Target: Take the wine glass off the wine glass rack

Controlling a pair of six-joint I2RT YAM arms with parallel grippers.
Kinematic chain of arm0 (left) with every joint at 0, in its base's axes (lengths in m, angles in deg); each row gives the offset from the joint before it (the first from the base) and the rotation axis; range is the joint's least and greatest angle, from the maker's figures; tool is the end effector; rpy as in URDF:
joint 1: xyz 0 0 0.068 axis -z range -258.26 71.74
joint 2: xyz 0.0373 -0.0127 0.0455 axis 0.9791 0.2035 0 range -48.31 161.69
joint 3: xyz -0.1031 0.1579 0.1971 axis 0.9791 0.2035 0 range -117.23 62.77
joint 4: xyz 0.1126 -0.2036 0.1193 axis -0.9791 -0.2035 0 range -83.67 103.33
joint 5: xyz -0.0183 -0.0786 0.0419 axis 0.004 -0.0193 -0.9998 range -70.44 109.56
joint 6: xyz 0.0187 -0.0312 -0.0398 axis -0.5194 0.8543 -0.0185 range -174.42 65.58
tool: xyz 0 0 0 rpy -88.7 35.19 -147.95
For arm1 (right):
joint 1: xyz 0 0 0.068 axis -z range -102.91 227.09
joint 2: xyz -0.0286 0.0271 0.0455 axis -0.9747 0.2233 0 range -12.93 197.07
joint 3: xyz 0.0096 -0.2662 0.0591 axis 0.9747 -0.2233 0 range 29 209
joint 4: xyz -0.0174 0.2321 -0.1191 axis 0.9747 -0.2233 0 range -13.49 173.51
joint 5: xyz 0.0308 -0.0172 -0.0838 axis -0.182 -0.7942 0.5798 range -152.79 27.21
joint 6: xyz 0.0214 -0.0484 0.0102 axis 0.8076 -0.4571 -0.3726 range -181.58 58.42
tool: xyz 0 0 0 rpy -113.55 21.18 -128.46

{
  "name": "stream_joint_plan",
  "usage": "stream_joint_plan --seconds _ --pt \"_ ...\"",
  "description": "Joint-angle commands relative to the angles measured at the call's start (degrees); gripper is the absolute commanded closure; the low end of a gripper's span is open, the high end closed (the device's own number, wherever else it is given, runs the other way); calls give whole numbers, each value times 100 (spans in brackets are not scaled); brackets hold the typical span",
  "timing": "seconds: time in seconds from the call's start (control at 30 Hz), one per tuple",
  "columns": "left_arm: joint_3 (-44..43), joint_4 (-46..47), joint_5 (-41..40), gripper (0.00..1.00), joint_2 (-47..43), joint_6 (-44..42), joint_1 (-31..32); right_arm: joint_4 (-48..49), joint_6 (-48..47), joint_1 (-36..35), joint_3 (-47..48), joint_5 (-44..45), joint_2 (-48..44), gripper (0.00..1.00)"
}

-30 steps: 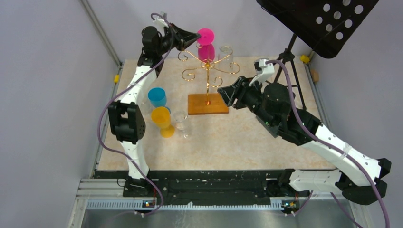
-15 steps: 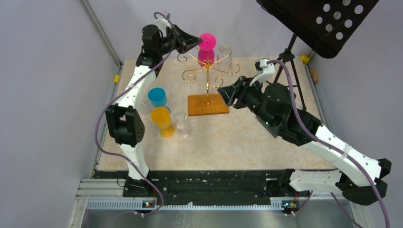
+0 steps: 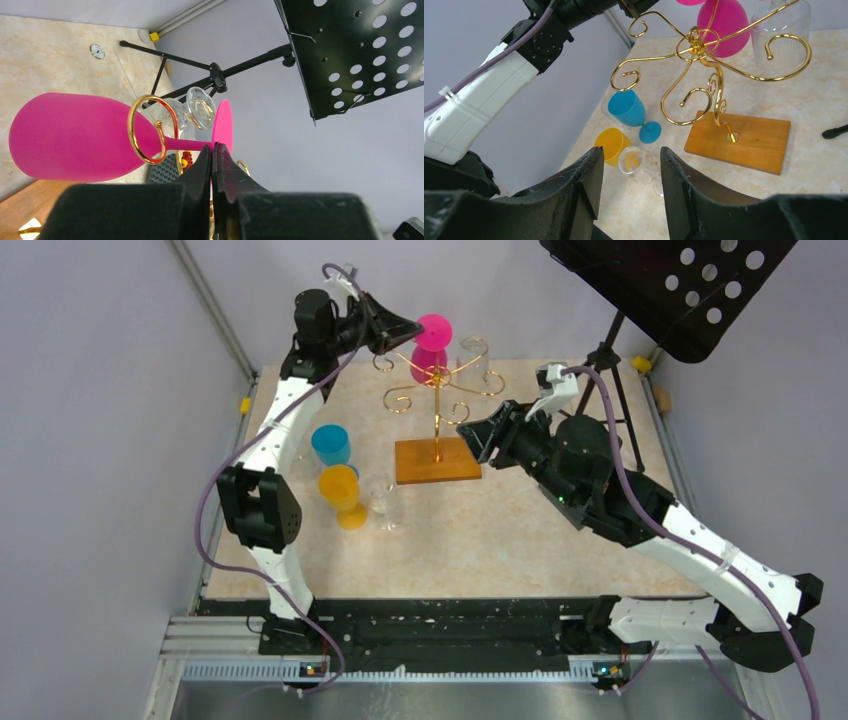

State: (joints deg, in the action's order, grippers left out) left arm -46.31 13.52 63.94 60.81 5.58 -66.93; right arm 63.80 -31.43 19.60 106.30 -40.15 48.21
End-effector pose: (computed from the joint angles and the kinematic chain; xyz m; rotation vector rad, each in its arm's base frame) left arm 0.4374 -0.1130 0.4230 -0.0660 1.8053 -1.5315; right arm 0.1286 0.1764 0.4640 -0.0893 1.6946 0.8446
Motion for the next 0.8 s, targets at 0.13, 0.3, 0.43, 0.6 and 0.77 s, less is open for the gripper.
stream_joint_plan --seconds 0.13,0.3,0.43,0.6,0.77 --pt "-113 207 -19 100 -694 -74 -74 198 60 53 -7 -14 -132 53" --pt "87 324 -115 100 -851 22 -104 213 70 53 -15 -11 -152 53" --pt "325 375 -369 100 -1072 -22 -122 230 75 53 -26 3 -164 53" --pt "350 267 -522 100 -1152 -127 -170 245 78 48 -26 -18 -176 53" --pt "363 169 -708 100 -1208 -256 -247 238 76 54 -35 -13 -206 53"
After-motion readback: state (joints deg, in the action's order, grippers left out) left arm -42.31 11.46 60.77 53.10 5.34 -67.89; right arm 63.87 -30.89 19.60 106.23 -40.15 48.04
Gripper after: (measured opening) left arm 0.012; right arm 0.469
